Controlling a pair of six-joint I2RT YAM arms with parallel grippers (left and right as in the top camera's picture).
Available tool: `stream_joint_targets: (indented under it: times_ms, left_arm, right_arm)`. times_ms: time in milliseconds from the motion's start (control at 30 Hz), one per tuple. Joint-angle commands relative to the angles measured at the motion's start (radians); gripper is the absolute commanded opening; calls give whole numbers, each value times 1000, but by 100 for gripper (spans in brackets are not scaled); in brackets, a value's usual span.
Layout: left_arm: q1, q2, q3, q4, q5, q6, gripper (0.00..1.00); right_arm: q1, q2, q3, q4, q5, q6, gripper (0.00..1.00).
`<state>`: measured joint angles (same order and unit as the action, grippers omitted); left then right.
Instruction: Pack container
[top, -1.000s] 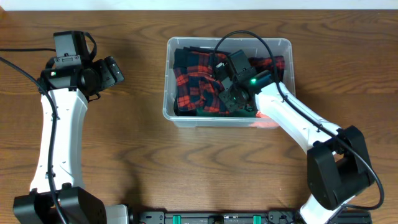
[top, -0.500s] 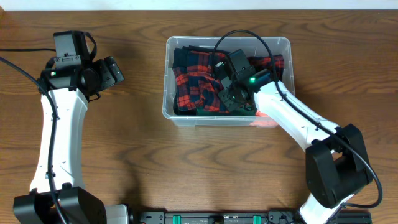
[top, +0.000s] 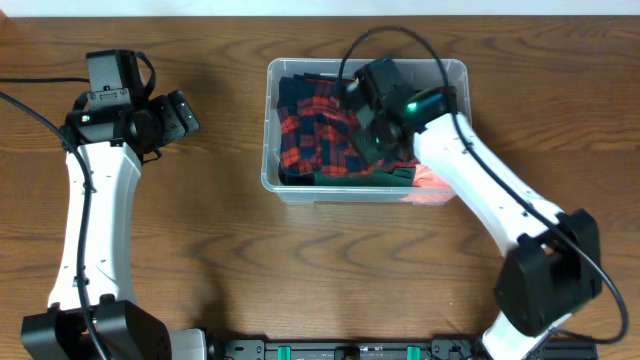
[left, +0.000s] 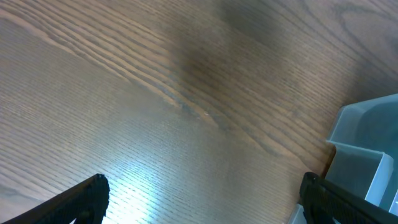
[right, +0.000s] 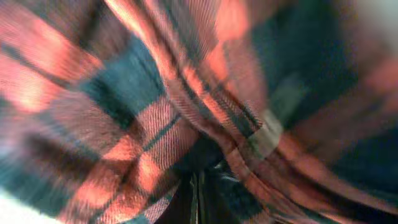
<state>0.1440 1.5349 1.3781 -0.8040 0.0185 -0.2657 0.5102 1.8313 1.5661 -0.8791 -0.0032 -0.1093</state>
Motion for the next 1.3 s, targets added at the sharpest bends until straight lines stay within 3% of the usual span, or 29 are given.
stream_joint_targets:
  times_ms: [0,400,900,1267]
  left_arm:
    - [3,-7,4,-2,-15,-2,98]
    - [3,-7,4,-2,-15,-2,98]
    - [3,-7,4,-2,-15,-2,98]
    - [3,-7,4,-2,-15,-2,98]
  right_arm:
    - [8,-89,104,47,6,67,1]
    - [21,-85,167,246,-16,142,1]
    - [47,302,150,-13,-34,138,1]
    - [45,311,160,-43,-49,132,1]
